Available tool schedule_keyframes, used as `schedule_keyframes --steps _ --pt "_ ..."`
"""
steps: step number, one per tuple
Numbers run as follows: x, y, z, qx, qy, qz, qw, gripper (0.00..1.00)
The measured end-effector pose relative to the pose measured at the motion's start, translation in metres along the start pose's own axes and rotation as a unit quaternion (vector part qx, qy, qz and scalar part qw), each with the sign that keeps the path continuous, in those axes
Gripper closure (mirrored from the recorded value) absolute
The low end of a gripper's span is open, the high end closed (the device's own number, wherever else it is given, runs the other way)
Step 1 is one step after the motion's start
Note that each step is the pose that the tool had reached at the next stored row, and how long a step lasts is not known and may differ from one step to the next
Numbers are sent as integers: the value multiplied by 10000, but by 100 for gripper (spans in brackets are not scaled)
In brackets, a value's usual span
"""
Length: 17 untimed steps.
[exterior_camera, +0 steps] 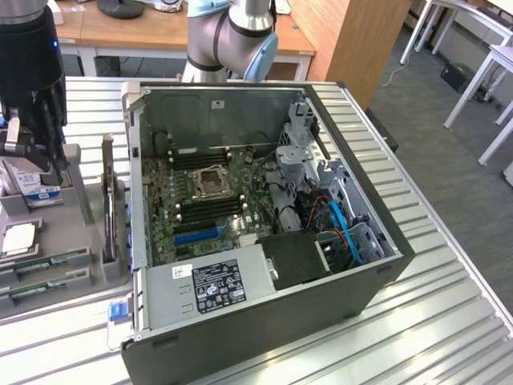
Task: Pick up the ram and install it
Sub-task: 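Pick up the ram and move it above insertion slot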
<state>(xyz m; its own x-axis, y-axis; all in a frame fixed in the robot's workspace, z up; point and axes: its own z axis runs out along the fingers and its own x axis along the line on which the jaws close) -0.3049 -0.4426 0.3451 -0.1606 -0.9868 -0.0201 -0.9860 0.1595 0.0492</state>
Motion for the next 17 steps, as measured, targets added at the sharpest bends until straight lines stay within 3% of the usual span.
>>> schedule_keyframes --steps 6,17 --pt "0 0 6 -2 5 -120 9999 70" --pt "3 -6 135 -3 6 -124 9999 70"
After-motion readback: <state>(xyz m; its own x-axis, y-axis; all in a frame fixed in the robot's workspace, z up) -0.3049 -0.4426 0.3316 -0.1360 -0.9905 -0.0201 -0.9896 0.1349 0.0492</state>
